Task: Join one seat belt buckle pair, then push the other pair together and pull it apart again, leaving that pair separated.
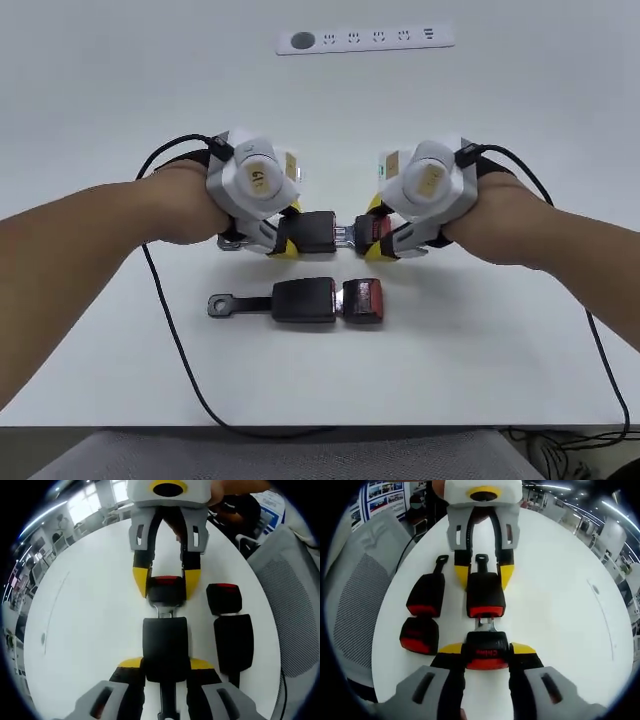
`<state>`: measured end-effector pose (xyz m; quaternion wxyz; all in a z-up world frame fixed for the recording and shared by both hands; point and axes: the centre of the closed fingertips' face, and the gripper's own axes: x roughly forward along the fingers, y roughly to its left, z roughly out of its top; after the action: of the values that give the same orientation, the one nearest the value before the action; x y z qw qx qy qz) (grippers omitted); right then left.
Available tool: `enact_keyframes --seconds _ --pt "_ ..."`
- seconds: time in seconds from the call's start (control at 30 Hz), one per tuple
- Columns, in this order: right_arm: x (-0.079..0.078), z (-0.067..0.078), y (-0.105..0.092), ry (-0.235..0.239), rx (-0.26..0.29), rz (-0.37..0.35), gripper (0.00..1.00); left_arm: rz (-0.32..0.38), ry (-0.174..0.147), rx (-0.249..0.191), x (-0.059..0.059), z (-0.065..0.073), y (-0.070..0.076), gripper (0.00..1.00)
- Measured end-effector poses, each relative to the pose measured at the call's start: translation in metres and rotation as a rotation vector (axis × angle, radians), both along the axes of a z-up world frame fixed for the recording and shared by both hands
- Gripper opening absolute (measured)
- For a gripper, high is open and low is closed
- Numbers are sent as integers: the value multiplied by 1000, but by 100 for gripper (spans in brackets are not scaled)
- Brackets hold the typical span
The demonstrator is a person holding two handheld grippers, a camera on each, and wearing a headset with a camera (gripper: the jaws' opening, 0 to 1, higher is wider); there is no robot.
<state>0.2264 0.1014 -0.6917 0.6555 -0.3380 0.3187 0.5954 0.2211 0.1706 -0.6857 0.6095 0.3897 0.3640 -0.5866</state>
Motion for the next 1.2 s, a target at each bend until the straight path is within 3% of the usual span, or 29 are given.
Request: enact_keyframes --seconds 0.33,0.4,0.47,0.57,1.0,1.2 --pt "-1 5 7 20 27 -6 30 -1 33 -16 0 -2 -1 31" --pt "-5 8 21 33 63 -20 30 -10 33 -11 0 -1 -2 31" --pt "-1 6 21 -4 19 -8 30 -10 34 -9 -1 -1 -2 30" --pt "-2 8 20 15 54 -19 30 -10 33 -10 -1 -2 -1 31" --pt "-1 7 19 0 35 -1 31 -5 26 -7 1 -2 1 31" --pt "-2 6 18 5 36 -5 31 -4 28 -33 -1 0 1 31"
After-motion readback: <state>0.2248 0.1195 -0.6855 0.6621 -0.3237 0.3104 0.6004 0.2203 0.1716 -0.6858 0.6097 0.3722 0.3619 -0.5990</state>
